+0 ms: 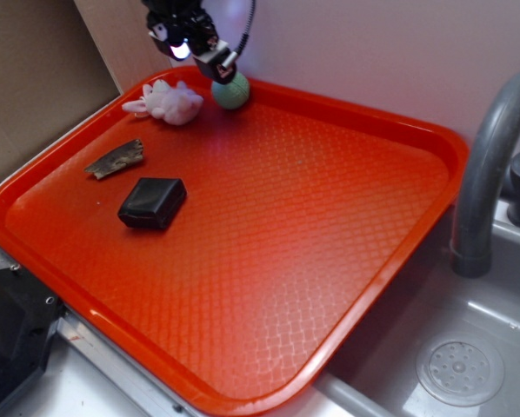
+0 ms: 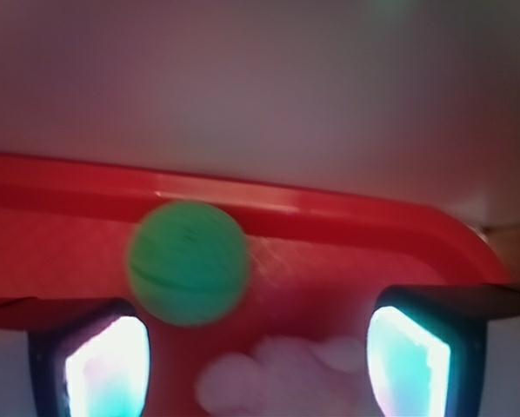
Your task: Grab the green ball.
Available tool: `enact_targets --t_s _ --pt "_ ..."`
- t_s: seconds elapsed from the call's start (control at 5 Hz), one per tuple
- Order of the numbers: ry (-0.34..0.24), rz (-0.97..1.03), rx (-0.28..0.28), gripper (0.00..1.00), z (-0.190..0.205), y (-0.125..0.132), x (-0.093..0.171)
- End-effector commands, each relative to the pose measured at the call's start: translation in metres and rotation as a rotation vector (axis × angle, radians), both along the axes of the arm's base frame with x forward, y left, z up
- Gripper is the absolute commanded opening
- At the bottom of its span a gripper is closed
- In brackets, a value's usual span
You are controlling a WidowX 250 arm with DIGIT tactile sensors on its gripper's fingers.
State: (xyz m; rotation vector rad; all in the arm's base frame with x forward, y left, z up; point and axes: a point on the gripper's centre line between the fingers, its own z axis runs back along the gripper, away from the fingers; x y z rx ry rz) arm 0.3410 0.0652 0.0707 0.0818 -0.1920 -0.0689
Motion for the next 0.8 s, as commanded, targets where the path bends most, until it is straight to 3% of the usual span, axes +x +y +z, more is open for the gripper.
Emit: enact_targets --t_s 0.0,0.2,0.4,0.6 --pt "-0.080 -0.067 -0.062 1.00 0.000 -0.011 0.005" --pt "-0.126 -0.094 -0.075 1.00 -0.004 -0.003 0.004" --pt "-0.124 -0.090 -0.074 0.94 -0.004 0.002 0.005" --pt "-0.114 -0.058 -0.100 0.00 -0.004 0.008 0.006"
